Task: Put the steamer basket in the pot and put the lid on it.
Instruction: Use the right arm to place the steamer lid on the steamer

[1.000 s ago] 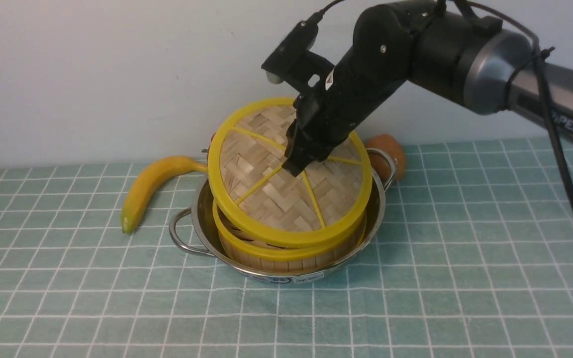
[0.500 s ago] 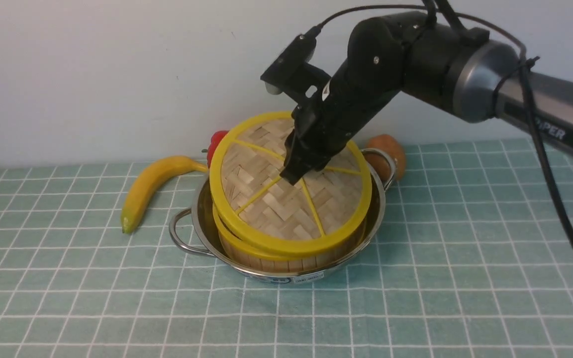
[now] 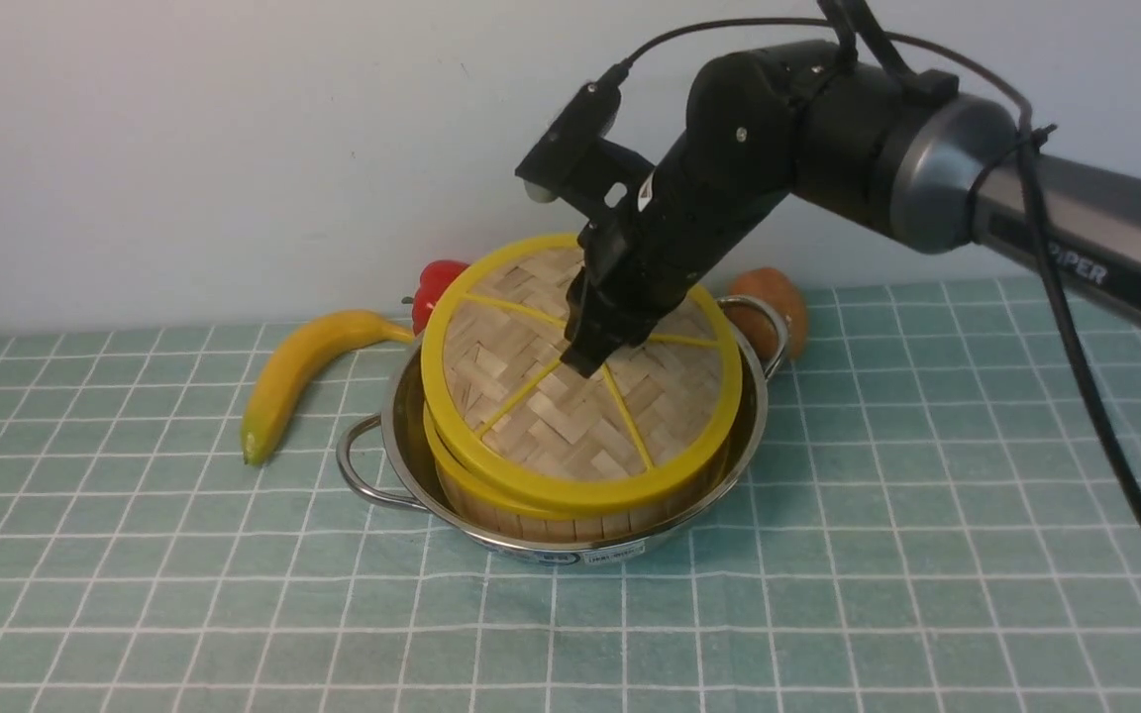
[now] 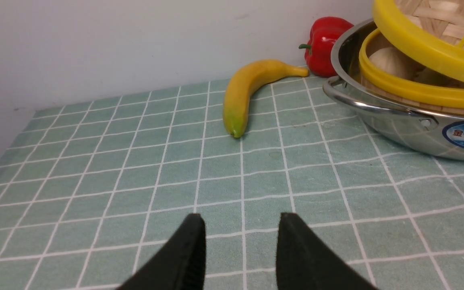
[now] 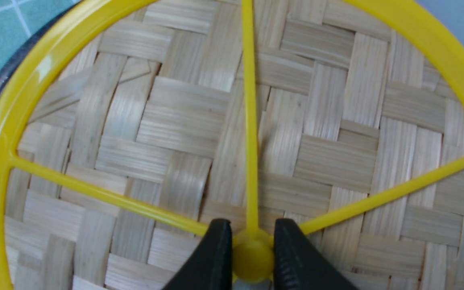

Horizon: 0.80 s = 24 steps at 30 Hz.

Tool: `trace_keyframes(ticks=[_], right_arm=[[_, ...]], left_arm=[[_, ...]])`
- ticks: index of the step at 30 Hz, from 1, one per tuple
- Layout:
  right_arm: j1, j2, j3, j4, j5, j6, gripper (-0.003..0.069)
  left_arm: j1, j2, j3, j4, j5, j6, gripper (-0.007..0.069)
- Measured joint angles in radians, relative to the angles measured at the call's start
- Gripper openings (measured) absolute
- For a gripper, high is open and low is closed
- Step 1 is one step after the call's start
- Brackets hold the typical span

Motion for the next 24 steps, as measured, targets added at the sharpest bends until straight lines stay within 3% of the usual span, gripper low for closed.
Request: trace_keyframes(ticks=[24], right_arm=[[0.0, 0.0, -0.023, 0.0, 0.023, -0.008, 0.0146]], left_arm=[[0.0, 0.0, 0.0, 0.0, 0.0, 0.0, 0.0243]])
